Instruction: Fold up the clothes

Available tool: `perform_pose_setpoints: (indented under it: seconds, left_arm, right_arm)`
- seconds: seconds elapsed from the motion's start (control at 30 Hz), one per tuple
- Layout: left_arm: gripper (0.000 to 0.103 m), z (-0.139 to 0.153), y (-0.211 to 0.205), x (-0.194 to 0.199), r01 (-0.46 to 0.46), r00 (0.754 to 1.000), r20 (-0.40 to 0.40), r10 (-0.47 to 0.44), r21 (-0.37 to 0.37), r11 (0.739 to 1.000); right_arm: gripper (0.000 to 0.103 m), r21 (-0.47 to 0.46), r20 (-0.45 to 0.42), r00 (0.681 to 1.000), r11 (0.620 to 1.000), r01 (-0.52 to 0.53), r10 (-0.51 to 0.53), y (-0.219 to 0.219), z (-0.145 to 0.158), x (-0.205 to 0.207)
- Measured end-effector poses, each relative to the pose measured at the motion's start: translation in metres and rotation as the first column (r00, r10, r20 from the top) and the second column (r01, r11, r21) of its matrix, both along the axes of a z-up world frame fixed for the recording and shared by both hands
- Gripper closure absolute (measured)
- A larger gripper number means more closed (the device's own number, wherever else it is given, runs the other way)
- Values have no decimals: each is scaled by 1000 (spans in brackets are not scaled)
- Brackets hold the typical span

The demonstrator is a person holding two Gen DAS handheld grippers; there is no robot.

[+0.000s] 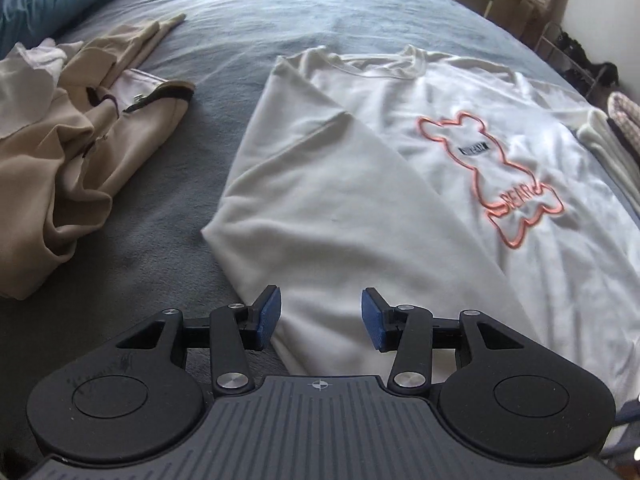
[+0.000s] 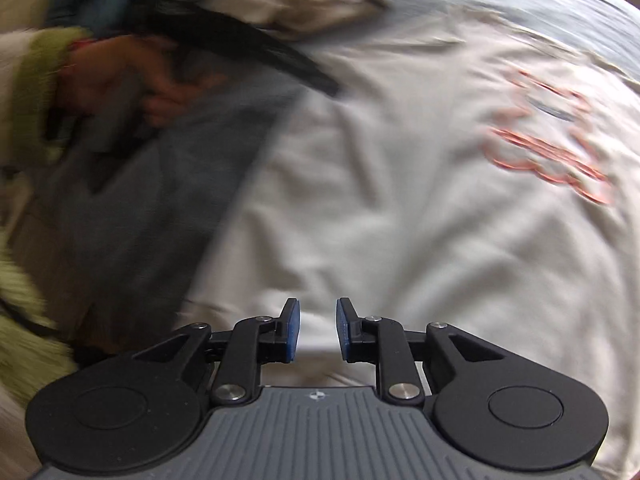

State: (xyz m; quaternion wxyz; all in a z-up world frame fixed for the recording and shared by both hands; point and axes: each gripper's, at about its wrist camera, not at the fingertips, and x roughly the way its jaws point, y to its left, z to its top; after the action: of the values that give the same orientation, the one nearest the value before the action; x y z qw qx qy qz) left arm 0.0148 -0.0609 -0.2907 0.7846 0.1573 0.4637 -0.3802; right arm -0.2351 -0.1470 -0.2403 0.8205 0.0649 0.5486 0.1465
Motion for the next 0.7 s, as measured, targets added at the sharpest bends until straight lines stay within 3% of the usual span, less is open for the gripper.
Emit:
perform_pose_setpoints:
  seconds: [0.17,0.3,0.43,0.5,0.6,0.7]
  left_arm:
    - [58,-23,-10,-6,32,999,-14,-32,52,998]
    - [57,-23,-12,-6,50,999,1,-50,57,997]
    - [57,-15,-14,-4,36,999,7,-36,58,998]
    - [57,-14,-14,-1,14,1000,-6,-14,55,998]
    - [57,-13,-14,3,-25,999,-20,26,60,998]
    - [57,-6,-17,4,-40,999,-7,40,77,996]
  right_arm:
    - [80,-32,-52,998,999,-25,24,23,-30,-19]
    - [80,49,-54,995,995,82,-79,6,-12,-19]
    - [80,30,-28,992,992,120,-119,-1,8,-21]
    - [80,37,-30,982,981,190,-189,-11,11,-24]
    - [77,101,-40,933,928,359,-357,-41,14,-27]
    - [71,192,-58,856,835,515,-514,-79,12,-27]
